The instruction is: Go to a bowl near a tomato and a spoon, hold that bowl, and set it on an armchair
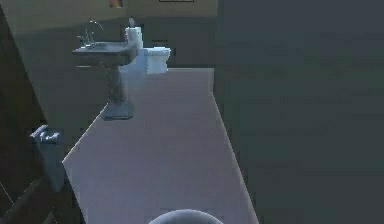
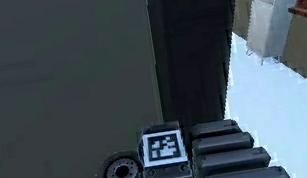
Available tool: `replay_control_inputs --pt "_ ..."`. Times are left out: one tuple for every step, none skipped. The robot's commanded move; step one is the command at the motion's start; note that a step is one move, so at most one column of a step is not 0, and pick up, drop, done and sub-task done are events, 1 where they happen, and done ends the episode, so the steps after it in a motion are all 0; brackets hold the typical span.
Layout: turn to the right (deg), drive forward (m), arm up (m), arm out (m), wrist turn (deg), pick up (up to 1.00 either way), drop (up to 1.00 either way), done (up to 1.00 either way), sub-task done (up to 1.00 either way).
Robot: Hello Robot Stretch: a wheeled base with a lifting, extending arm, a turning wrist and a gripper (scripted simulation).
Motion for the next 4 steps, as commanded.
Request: replay_control_inputs --pt "0.0 1.0 0.0 0.0 0.0 0.0 0.0 0.0 0.0" --pt "0.0 1.0 0.0 0.0 0.0 0.0 0.0 0.0 0.0" --pt "0.0 1.0 0.0 0.0 0.0 0.0 0.0 0.0 0.0" --pt "0.0 0.7 0.0 0.0 0.0 0.0 0.0 0.0 0.0"
